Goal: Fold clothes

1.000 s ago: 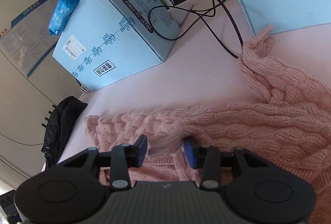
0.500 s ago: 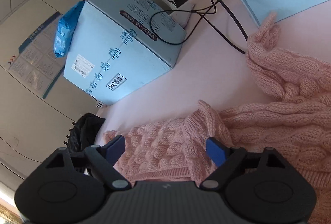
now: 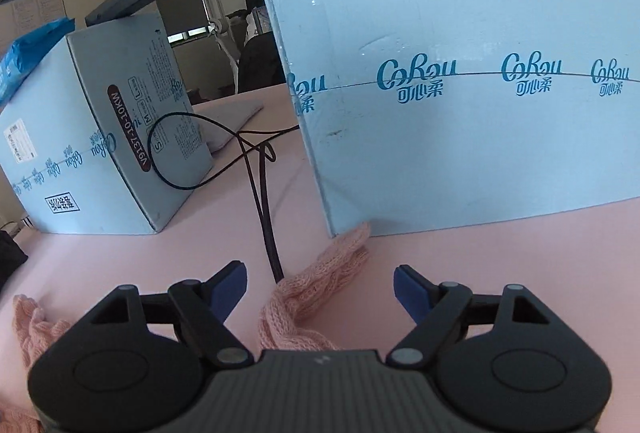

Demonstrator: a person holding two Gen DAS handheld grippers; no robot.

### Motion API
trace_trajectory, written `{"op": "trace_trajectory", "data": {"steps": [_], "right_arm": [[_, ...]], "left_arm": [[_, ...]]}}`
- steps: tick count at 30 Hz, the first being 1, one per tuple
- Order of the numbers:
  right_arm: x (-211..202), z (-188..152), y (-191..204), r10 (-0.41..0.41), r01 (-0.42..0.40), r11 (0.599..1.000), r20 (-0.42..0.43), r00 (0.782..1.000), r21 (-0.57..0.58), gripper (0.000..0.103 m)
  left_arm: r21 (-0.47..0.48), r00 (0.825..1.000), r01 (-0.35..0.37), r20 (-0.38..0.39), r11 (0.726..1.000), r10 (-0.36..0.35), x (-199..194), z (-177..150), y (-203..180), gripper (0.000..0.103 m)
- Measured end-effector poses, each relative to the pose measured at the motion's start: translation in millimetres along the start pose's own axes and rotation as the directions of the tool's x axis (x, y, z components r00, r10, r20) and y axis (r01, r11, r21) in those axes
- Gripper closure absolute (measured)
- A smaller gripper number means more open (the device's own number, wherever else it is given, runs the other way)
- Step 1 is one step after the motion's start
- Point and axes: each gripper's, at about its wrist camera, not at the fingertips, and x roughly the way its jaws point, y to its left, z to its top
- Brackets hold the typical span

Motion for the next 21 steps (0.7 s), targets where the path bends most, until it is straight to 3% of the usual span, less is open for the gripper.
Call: {"op": "trace_trajectory", "data": {"steps": [2,3,4,8,12,16,18,21], "right_arm": [[12.1,-2.2,1.8,0.001,-0.001,1.0,-0.036,0.999,0.008,0.054],[16.8,-3.4,0.5,0.01,-0.009,1.0,-0.051,0.999,0.027,0.074],[18.2,-5.0,-1.3,0.015,-0.013,0.999,-0.052,0.999,0.047,0.088],[15.0,-11.3,-9.9,0.033,-0.03,0.994,-0.03,0.999,0.106,0.093],[-13.4,-10.1,-22.2,0.087,-0.098,0.982,0.076,0.993,0.163,0.097],[-48.8,-3.9,-17.9,0.177,-0.193,0.977,0.157,0.972,0.094,0.097],[-56.3,-1.2,-8.3,0.161,-0.165,0.986,0.144,0.976,0.016,0.096],[-43.7,1.2,1.1,0.096,-0.095,0.995,0.083,0.992,-0.009,0.088]], "left_arm": [[-0.006,1.0,0.007,0.002,1.0,-0.007,-0.2,0.1,1.0,0.002],[-0.01,1.0,0.011,0.004,1.0,-0.01,-0.6,0.4,1.6,0.002],[-0.013,1.0,0.014,0.005,1.0,-0.014,-1.3,0.7,2.2,0.002],[-0.022,1.0,0.023,0.008,0.999,-0.023,-2.0,1.5,3.6,0.002],[-0.023,1.0,0.024,0.009,0.999,-0.024,-1.7,1.8,3.4,0.002],[-0.022,1.0,0.023,0.009,0.999,-0.023,-1.8,1.9,3.0,0.002],[-0.019,1.0,0.021,0.007,1.0,-0.021,-1.7,1.4,2.7,0.002],[-0.011,1.0,0.017,0.004,1.0,-0.017,-1.1,1.5,1.7,0.002]]}}
